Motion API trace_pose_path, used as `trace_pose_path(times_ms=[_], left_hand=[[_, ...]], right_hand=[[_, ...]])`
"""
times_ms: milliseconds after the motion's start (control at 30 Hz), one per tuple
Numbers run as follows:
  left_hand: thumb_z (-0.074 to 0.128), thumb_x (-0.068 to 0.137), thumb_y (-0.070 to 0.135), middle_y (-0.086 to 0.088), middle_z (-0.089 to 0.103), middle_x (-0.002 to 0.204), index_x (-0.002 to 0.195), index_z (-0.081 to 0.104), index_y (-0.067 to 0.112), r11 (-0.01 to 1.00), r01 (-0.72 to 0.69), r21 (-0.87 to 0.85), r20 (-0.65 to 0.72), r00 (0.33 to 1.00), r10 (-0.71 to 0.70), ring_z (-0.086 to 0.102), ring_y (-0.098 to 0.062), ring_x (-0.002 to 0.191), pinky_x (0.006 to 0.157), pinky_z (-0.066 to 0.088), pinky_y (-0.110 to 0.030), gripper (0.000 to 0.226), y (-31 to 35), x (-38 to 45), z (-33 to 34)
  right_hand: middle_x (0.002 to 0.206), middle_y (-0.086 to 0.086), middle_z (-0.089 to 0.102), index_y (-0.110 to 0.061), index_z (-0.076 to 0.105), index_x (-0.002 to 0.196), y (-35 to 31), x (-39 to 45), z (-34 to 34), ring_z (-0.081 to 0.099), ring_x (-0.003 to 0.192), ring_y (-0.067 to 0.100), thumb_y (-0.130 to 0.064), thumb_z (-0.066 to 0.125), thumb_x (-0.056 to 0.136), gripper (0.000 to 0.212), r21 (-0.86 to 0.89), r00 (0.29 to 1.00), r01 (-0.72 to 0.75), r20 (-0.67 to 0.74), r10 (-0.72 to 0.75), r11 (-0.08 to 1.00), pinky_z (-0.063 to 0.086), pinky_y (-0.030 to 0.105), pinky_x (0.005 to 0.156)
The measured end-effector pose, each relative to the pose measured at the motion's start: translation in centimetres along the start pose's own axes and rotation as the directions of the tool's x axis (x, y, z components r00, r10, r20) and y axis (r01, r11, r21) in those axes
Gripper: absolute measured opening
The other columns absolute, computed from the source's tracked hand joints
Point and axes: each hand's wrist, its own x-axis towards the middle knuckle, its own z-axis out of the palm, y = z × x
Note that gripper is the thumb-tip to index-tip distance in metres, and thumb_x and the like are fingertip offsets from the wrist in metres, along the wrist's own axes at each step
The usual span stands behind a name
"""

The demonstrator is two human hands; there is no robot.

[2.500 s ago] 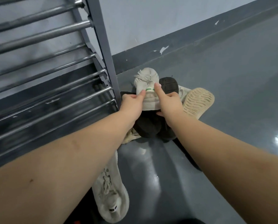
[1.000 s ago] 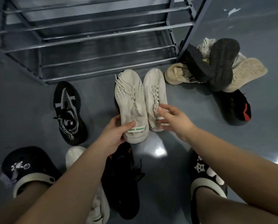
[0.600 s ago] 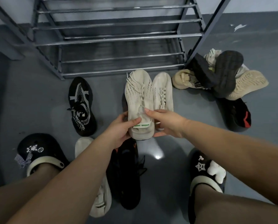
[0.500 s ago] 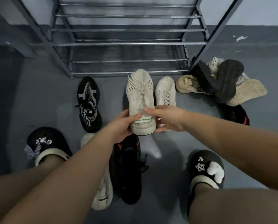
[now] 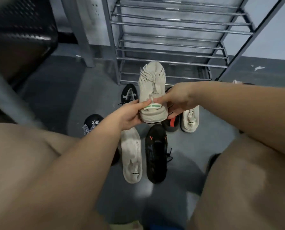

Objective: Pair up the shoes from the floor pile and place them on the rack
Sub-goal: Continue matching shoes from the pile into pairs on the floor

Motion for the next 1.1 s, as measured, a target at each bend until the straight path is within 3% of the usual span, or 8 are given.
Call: trace_pose_path(times_ms=[100, 233, 400, 533, 667, 833, 933, 1100], left_hand=[[0.053, 0.093, 0.015, -0.010, 0.066, 0.112, 0.132, 0.049, 0.006, 1.000, 0.006, 0.009, -0.042, 0.999, -0.005, 0.066, -0.019, 0.094, 0.076, 0.059, -0.031, 0.040, -1.8, -2.6, -1.7], [0.060, 0.089, 0.013, -0.005, 0.070, 0.097, 0.123, 0.052, 0.007, 0.994, 0.052, 0.096, -0.139, 0.990, -0.038, 0.071, -0.012, 0.075, 0.065, 0.060, -0.026, 0.035, -4.4, -5.5, -3.6], [0.066, 0.085, 0.011, -0.006, 0.069, 0.104, 0.131, 0.048, 0.007, 0.979, 0.088, 0.185, -0.215, 0.975, -0.047, 0.068, -0.015, 0.085, 0.056, 0.057, -0.023, 0.050, -6.4, -7.0, -4.6], [0.062, 0.087, 0.006, -0.004, 0.072, 0.089, 0.116, 0.055, 0.010, 0.990, 0.099, 0.098, -0.184, 0.980, -0.080, 0.072, -0.013, 0.067, 0.054, 0.057, -0.023, 0.030, -7.6, -6.9, -3.7], [0.061, 0.088, 0.009, -0.003, 0.075, 0.081, 0.114, 0.059, 0.009, 0.989, 0.129, 0.073, -0.163, 0.980, -0.116, 0.072, -0.013, 0.070, 0.062, 0.059, -0.026, 0.026, -8.3, -5.7, -3.3], [0.058, 0.090, 0.007, -0.003, 0.075, 0.075, 0.106, 0.060, 0.010, 0.988, 0.155, 0.008, -0.155, 0.976, -0.152, 0.072, -0.014, 0.065, 0.058, 0.059, -0.025, 0.017, -8.9, -4.6, -2.9], [0.057, 0.090, 0.006, -0.004, 0.074, 0.078, 0.103, 0.060, 0.010, 0.986, 0.167, -0.017, -0.169, 0.971, -0.168, 0.071, -0.015, 0.065, 0.057, 0.059, -0.025, 0.014, -9.4, -3.8, -2.5], [0.058, 0.090, 0.005, -0.008, 0.069, 0.093, 0.117, 0.057, 0.008, 0.982, 0.186, -0.035, -0.161, 0.969, -0.190, 0.066, -0.020, 0.083, 0.065, 0.059, -0.025, 0.027, -10.0, -1.8, -2.2]], right_hand=[[0.100, 0.007, 0.064, -0.007, 0.059, 0.110, 1.4, -0.5, 3.8, 0.062, 0.101, 0.026, -0.026, 0.064, 0.089, 0.029, 0.047, 0.998, 0.035, -0.046, -0.033, 0.998, 0.055, 0.036, 0.084], [0.097, 0.005, 0.065, -0.008, 0.058, 0.114, 5.1, 0.0, 8.8, 0.063, 0.087, 0.020, -0.028, 0.066, 0.088, 0.035, 0.236, 0.997, 0.062, -0.065, -0.048, 0.970, 0.055, 0.031, 0.069], [0.092, 0.000, 0.063, -0.015, 0.057, 0.106, 8.9, -0.2, 12.9, 0.060, 0.080, 0.011, -0.028, 0.062, 0.091, 0.021, 0.477, 0.996, 0.082, -0.064, -0.058, 0.875, 0.053, 0.026, 0.065], [0.099, 0.003, 0.065, -0.013, 0.061, 0.117, 10.4, -0.1, 13.3, 0.060, 0.083, 0.014, -0.032, 0.065, 0.088, 0.035, 0.485, 0.982, 0.144, -0.178, -0.063, 0.863, 0.051, 0.026, 0.065], [0.114, 0.007, 0.066, -0.014, 0.059, 0.124, 11.4, 0.1, 12.9, 0.061, 0.093, 0.017, -0.034, 0.064, 0.088, 0.041, 0.494, 0.965, 0.181, -0.255, -0.058, 0.850, 0.050, 0.024, 0.066], [0.107, 0.002, 0.067, -0.018, 0.060, 0.125, 12.4, 0.9, 12.3, 0.062, 0.085, 0.010, -0.035, 0.061, 0.090, 0.039, 0.515, 0.961, 0.206, -0.265, -0.074, 0.832, 0.048, 0.021, 0.061], [0.112, 0.001, 0.068, -0.024, 0.061, 0.122, 13.0, 1.6, 11.5, 0.063, 0.098, 0.014, -0.035, 0.062, 0.089, 0.035, 0.519, 0.976, 0.170, -0.208, -0.069, 0.838, 0.050, 0.025, 0.072], [0.119, -0.001, 0.068, -0.026, 0.058, 0.126, 14.1, 3.5, 10.0, 0.061, 0.114, 0.018, -0.034, 0.071, 0.083, 0.046, 0.500, 0.992, 0.096, -0.124, -0.039, 0.861, 0.047, 0.036, 0.099]])
